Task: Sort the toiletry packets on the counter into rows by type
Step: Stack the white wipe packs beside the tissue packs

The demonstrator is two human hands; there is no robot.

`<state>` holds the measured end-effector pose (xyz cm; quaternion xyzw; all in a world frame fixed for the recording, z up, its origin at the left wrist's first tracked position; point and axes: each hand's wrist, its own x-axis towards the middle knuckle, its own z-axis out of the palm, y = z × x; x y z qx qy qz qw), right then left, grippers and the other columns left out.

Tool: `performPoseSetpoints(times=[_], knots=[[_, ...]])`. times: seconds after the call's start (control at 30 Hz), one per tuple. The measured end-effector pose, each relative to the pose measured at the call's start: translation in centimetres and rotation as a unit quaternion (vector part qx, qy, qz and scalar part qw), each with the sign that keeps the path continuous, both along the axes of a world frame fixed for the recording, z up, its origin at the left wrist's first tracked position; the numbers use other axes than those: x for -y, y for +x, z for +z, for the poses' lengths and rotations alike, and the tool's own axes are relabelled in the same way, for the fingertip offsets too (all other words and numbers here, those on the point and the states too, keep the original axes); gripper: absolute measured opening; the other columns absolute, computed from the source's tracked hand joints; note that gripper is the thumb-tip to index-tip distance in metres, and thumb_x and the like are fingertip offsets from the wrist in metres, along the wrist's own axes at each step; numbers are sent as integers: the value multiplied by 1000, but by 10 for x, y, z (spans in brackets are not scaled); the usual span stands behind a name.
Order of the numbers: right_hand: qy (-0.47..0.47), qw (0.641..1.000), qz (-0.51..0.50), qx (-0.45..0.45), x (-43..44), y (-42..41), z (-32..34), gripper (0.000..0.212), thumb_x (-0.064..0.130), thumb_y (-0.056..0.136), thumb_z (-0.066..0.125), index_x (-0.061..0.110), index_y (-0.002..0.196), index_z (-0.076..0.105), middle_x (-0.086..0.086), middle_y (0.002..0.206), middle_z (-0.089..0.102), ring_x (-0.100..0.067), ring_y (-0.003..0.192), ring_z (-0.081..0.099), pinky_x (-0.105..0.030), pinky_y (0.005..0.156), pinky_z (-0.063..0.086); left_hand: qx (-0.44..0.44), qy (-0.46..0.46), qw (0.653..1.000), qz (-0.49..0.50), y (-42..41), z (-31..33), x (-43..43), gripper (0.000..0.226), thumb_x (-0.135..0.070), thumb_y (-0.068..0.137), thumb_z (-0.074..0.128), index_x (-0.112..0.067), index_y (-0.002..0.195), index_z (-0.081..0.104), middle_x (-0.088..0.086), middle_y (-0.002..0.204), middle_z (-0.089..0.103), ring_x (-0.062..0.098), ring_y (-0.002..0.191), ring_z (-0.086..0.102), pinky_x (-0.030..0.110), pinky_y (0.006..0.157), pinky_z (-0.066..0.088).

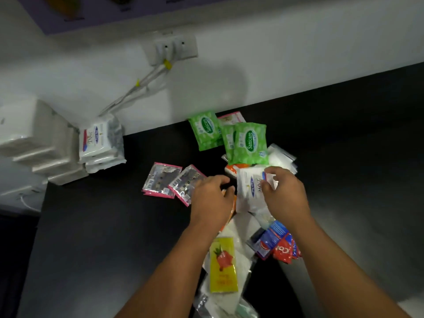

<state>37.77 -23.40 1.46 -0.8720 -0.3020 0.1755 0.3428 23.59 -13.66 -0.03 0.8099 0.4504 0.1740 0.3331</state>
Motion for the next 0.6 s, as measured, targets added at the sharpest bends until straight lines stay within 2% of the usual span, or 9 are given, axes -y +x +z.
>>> performPoseSetpoints(times=[0.1,0.17,0.23,0.3,0.37,0.47,0.53,0.6], knots=[[-21,999,-14,-42,14,12,-10,35,19,90,66,18,125,64,-7,122,65,-22,110,62,-26,91,48,-119,44,992,-7,21,-4,12,37,-41,91,61,-22,122,66,1,114,68,28,110,57,40,95,45],[-43,997,-11,-64,18,17,-15,40,21,90,66,18,130,61,-8,119,67,-22,102,65,-30,87,53,-175,39,984,-14,32,-7,17,39,-49,92,56,-24,121,62,1,116,67,29,112,55,41,94,40],[-45,996,4,-77,19,19,-18,38,19,91,66,16,129,61,-8,112,70,-16,85,64,-22,72,51,-185,5,983,-18,42,-8,22,38,-51,93,54,-22,118,59,1,116,68,30,111,52,42,92,36],[-30,997,15,-73,18,20,-20,33,16,91,65,13,124,64,-7,108,71,-10,77,57,-14,63,42,-184,-28,982,2,51,-6,26,41,-51,93,55,-21,120,56,3,116,68,31,113,49,44,92,32],[-15,996,-3,-88,17,21,-19,33,15,90,66,12,123,66,-6,109,71,-11,80,57,-17,67,42,-181,-47,982,33,57,-3,27,46,-55,89,58,-22,120,55,2,115,68,30,116,49,44,93,30],[20,990,-40,-132,16,23,-15,30,13,88,66,16,117,69,-1,108,73,-16,88,66,-27,78,51,-125,-118,984,52,59,3,23,53,-58,81,68,-20,118,60,0,114,70,26,114,57,43,100,41],[61,985,-48,-155,17,22,-11,24,10,87,66,21,108,70,4,102,74,-14,85,69,-33,79,57,-11,-216,974,64,56,12,22,45,-46,79,76,-19,113,67,-1,107,74,19,102,68,44,94,53],[121,972,-42,-197,16,18,-7,26,6,87,67,27,101,68,7,99,74,-9,80,70,-34,75,59,76,-269,956,86,49,22,19,30,-35,80,79,-21,105,71,-6,96,76,11,87,73,39,83,59]])
